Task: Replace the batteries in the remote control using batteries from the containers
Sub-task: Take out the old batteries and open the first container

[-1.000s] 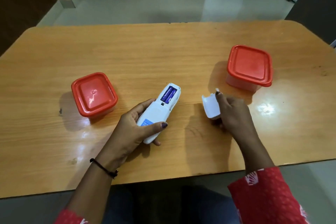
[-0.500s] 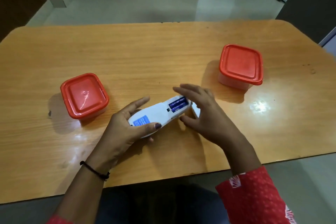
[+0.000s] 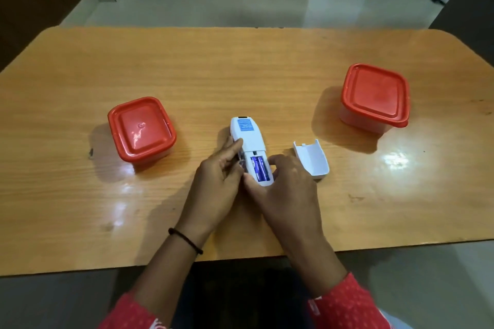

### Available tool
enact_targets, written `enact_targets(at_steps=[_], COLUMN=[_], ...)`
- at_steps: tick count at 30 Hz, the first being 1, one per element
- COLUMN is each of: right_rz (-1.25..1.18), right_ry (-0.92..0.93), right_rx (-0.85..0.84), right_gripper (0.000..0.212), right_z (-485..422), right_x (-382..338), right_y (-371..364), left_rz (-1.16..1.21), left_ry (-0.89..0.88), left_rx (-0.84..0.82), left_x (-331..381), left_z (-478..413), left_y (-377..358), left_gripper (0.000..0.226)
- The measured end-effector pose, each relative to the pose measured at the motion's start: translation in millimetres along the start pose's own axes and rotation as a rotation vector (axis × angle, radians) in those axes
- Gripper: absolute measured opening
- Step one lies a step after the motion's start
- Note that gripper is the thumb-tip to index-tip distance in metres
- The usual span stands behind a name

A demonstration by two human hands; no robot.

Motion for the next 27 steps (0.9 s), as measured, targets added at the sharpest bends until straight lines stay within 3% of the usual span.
enact_targets(at_steps=[3, 9, 15, 21, 27], right_rz=[-0.006, -0.201, -0.24, -0.174, -0.049], right_ry=[0.008, -0.013, 0.03, 0.096, 0.125], right_rx=[-0.048, -0.187, -0.277, -0.297, -0.306], right_gripper=[0.045, 0.022, 0.021, 0.018, 0.018], right_z=[0, -14, -19, -19, -21], right_x=[-1, 9, 10, 0, -11], right_y=[-2, 8, -1, -5, -16], left_rz=[-0.149, -0.11, -0.441, -0.532, -0.465], left_ry=[-0.029, 0.026, -0.054, -0.122, -0.129], left_rx=[-0.035, -0.129, -0.254, -0.167, -0.131], left_x=[-2, 0, 3, 5, 6], left_z=[0, 2, 9, 6, 6], left_y=[2, 3, -5, -5, -6], left_gripper=[0.051, 0.056, 0.109, 0.101, 0.105])
Point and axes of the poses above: each hand's wrist, its own z-axis away from the middle knuckle, its own y-axis out of the back of the hand, x = y × z, the point moved 7 cm from there along -z, towards the middle knuckle, and after that the axes turned 9 degrees about -z, right-handed, at the moved point
